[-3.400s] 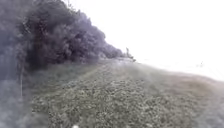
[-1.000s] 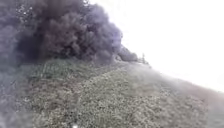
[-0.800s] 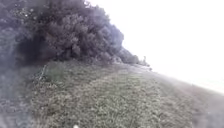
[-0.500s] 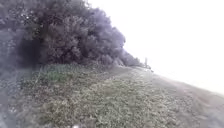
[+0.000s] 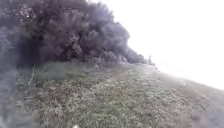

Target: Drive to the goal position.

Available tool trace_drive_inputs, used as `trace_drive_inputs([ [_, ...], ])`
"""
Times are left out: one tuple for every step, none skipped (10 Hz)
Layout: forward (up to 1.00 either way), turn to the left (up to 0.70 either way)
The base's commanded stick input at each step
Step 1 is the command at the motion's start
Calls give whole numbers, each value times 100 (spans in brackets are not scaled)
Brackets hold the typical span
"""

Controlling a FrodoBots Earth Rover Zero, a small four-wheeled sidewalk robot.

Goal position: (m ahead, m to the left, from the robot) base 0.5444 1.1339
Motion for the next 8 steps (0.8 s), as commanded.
trace_drive_inputs([
  [60, 0],
  [60, 0],
  [60, 0],
  [60, 0],
  [60, 0],
  [60, 0],
  [60, -6],
  [60, -12],
])
